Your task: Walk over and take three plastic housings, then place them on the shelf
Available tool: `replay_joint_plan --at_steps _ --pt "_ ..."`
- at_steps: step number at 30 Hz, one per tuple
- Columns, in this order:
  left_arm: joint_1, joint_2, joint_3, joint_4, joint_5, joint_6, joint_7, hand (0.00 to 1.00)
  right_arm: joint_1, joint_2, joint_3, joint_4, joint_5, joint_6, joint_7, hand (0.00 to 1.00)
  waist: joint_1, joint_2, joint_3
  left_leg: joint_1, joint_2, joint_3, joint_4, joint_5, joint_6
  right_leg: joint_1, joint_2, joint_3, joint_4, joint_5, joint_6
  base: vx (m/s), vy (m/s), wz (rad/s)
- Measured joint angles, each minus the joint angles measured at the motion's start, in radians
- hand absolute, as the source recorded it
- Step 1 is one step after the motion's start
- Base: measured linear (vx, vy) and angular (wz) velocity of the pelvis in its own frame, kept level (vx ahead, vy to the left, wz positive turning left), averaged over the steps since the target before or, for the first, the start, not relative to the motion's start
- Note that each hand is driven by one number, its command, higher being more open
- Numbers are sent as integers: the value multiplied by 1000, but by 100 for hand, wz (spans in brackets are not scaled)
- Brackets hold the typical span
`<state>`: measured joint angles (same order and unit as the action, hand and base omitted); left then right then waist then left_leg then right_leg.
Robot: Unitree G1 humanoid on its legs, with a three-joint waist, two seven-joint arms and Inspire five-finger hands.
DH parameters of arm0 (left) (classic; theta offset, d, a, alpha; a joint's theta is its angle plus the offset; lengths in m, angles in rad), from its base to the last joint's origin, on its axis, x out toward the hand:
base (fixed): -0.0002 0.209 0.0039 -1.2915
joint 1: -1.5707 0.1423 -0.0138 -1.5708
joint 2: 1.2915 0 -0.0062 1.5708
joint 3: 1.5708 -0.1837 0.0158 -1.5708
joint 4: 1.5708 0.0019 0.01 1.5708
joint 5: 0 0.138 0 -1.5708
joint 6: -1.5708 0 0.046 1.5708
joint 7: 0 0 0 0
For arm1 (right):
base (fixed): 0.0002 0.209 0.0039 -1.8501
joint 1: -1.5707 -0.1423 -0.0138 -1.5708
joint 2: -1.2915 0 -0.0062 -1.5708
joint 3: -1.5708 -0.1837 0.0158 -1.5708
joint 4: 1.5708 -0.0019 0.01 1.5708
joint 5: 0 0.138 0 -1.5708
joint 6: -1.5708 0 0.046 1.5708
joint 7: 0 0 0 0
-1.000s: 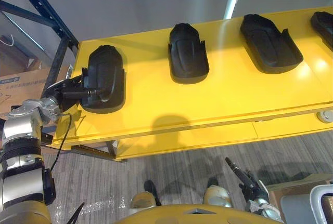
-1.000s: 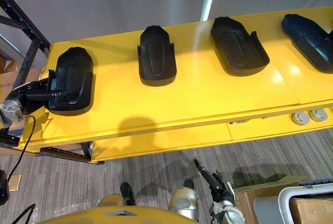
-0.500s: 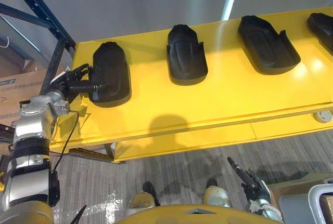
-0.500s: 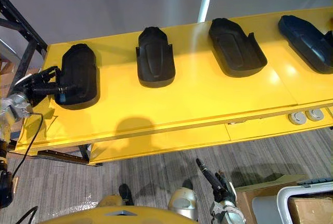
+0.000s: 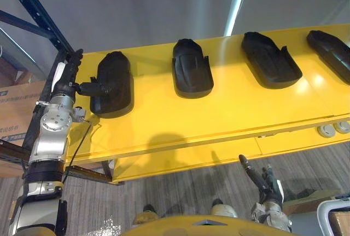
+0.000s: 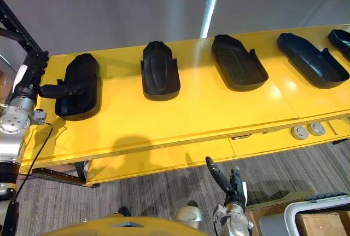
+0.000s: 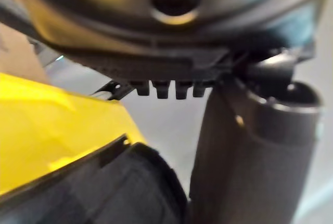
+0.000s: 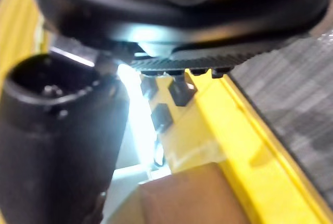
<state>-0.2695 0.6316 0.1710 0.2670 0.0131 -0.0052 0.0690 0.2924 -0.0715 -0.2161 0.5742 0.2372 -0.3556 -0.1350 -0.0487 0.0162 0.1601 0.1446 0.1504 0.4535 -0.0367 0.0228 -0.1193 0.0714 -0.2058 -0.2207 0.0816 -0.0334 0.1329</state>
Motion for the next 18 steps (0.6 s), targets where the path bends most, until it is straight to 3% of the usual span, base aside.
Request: replay_joint_plan --at_steps 3,5,8,12,18 --pt "47 -9 10 -102 34 -36 108 100 25 2 -5 -148 -73 -27 -137 100 -10 -10 -39 6 0 7 -9 0 0 2 3 5 -5 3 -2 -5 6 -4" --pt "59 -27 17 -164 33 -55 134 100 33 5 -13 -210 -78 -37 -173 100 -9 -11 -43 8 -1 8 -15 2 -2 2 4 5 -5 4 -3 0 0 0" --pt "121 -109 48 -375 32 -139 190 100 50 41 -50 -345 -133 -60 -255 100 -12 -11 -46 20 -1 16 -26 5 -3 4 7 9 -9 11 -9 -4 7 -8" --pt "180 -189 52 -526 27 -217 211 100 51 72 -73 -444 -273 -59 -378 100 -27 2 -73 21 -1 22 -43 10 -5 5 14 11 -31 22 -10 -3 -1 -3" --pt "296 -324 53 -638 24 -283 214 100 43 87 -181 -555 -281 -19 -547 100 -34 22 -87 24 2 34 -46 11 -6 1 18 22 -33 22 -9 5 -5 -5"
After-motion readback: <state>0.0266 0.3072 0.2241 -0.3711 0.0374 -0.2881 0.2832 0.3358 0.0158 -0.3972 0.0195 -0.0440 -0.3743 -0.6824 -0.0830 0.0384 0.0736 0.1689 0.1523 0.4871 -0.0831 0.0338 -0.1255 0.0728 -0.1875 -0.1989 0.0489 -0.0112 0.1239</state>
